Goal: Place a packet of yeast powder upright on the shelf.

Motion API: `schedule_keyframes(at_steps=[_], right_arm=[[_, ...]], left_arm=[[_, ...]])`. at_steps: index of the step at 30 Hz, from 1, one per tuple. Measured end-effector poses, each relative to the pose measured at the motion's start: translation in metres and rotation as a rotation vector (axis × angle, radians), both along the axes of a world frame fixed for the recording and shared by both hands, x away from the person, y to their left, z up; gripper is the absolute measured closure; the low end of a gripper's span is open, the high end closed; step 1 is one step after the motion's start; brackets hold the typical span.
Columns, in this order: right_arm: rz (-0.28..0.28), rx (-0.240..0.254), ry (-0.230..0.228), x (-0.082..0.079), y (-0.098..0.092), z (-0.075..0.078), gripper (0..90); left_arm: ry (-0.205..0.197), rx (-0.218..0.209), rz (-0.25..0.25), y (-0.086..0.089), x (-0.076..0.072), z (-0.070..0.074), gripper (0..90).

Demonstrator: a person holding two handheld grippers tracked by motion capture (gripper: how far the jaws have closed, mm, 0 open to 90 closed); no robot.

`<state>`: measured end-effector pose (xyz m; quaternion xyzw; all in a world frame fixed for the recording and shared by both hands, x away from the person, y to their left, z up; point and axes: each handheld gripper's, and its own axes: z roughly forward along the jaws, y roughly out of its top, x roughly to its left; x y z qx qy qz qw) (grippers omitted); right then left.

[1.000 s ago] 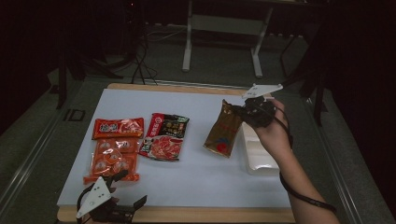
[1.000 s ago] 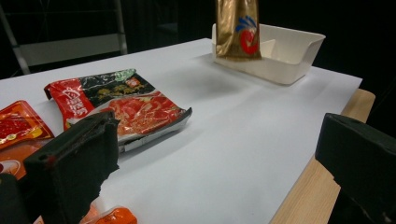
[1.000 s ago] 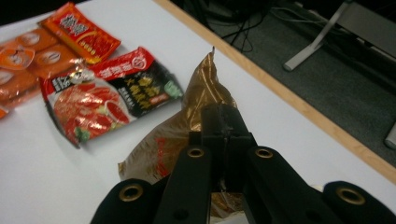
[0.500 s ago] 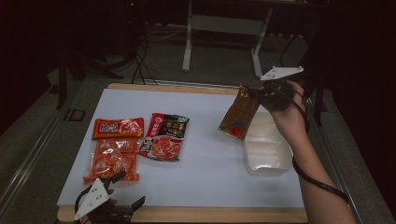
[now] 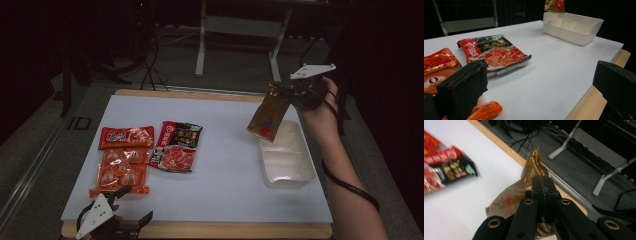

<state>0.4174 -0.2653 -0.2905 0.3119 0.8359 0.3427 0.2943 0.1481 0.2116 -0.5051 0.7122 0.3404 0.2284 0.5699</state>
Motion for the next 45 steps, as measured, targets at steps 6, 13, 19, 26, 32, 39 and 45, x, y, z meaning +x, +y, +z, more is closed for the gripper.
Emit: schedule_keyframes(at_steps=[6, 13, 19, 26, 32, 39, 45], right_arm=[[-0.034, -0.029, -0.023, 0.012, -0.012, -0.005, 90.0], [-0.085, -0.043, -0.037, 0.025, -0.031, -0.007, 90.0], [-0.115, -0.091, -0.064, 0.033, -0.041, -0.011, 90.0], [-0.092, -0.121, -0.106, 0.039, -0.052, -0.020, 90.0], [-0.036, -0.151, -0.151, 0.040, -0.057, -0.027, 90.0], [0.021, -0.234, -0.214, 0.038, -0.049, -0.042, 90.0], [0.070, -0.245, -0.195, 0.035, -0.043, -0.056, 90.0]], left_arm=[[0.002, -0.007, 0.012, 0.002, -0.005, 0.000, 0.2], [0.006, -0.019, 0.028, 0.004, -0.008, 0.000, 0.3], [0.009, -0.020, 0.038, 0.006, -0.010, 0.000, 0.2], [0.012, -0.029, 0.044, 0.008, -0.010, 0.000, 0.3], [0.018, -0.039, 0.046, 0.008, -0.009, -0.001, 0.3], [0.016, -0.043, 0.046, 0.009, -0.010, 0.000, 0.3], [0.018, -0.046, 0.044, 0.009, -0.009, 0.000, 0.3]])
